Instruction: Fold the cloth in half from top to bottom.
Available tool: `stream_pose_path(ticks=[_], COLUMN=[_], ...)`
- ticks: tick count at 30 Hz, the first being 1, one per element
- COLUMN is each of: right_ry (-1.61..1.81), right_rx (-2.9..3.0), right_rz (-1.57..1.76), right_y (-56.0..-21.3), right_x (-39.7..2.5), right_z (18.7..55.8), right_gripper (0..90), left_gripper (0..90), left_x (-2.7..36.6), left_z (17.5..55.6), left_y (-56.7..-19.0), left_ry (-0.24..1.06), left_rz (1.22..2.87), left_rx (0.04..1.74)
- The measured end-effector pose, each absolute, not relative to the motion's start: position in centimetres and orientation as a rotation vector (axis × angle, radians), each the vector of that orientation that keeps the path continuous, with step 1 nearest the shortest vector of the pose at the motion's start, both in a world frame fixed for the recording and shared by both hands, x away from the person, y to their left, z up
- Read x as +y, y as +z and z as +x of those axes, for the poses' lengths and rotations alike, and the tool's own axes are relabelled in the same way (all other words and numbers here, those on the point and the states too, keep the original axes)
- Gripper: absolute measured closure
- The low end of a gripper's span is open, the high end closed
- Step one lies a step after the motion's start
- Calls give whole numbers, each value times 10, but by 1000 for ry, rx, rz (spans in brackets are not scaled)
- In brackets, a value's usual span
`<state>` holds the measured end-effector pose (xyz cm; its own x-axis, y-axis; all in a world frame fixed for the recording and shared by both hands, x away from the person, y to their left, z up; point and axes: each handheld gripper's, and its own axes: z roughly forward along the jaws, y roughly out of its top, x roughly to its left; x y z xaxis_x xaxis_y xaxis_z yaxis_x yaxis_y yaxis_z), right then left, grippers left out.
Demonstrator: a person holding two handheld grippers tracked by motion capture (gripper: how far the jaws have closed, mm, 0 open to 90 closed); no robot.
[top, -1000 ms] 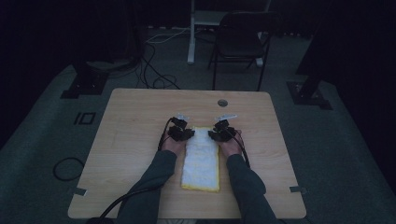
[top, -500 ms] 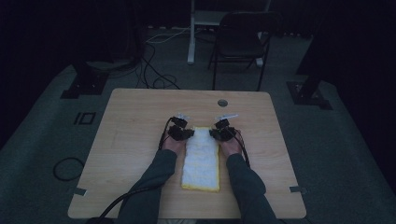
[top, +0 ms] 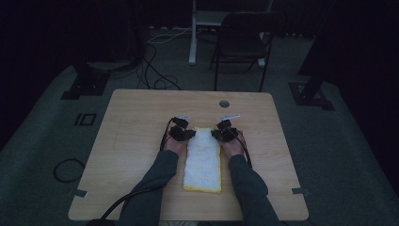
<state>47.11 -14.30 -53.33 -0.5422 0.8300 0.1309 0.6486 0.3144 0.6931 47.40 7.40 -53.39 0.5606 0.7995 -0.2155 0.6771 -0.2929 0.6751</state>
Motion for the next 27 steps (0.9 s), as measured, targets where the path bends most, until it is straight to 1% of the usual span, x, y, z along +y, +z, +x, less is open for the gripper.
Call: stream_pose_path(ticks=[27], right_ry=[1091], right_rx=[2285], right_rz=[1317], right_y=[-520], right_x=[-147], right_z=[469], right_gripper=[851], left_gripper=[860], left_x=[74], left_z=[472], left_y=[-514], left_ry=[234], left_rz=[2003], left_rx=[1136])
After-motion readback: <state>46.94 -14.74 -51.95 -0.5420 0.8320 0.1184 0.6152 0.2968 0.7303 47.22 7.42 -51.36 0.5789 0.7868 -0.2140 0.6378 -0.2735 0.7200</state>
